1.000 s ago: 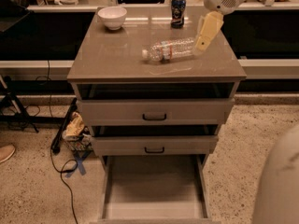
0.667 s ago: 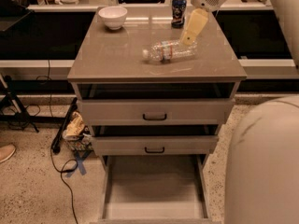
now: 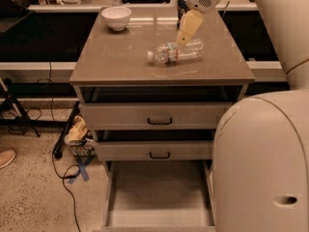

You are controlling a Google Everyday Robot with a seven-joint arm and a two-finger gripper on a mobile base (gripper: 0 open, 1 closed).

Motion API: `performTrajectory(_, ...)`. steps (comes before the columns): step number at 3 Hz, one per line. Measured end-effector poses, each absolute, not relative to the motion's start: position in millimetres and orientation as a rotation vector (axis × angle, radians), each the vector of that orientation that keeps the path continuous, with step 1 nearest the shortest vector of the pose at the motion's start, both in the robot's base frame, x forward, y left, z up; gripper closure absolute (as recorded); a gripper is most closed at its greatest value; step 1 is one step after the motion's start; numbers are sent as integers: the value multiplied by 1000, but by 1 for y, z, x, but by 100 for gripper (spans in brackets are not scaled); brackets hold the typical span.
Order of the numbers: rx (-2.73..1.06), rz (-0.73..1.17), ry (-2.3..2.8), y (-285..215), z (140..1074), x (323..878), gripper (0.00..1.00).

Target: Place water bottle into bottom drawer

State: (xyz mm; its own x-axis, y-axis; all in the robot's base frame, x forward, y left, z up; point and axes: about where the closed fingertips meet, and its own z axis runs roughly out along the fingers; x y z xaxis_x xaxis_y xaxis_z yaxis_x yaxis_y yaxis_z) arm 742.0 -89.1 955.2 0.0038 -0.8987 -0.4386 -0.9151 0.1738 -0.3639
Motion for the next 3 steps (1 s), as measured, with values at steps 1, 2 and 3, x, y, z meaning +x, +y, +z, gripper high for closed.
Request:
performTrajectory(1, -1744, -60, 1915, -93, 942, 749, 0)
performTrajectory(2, -1748, -200, 2015, -114, 915, 763, 0)
performTrajectory(3, -1726, -296, 2114, -137, 890, 777, 0)
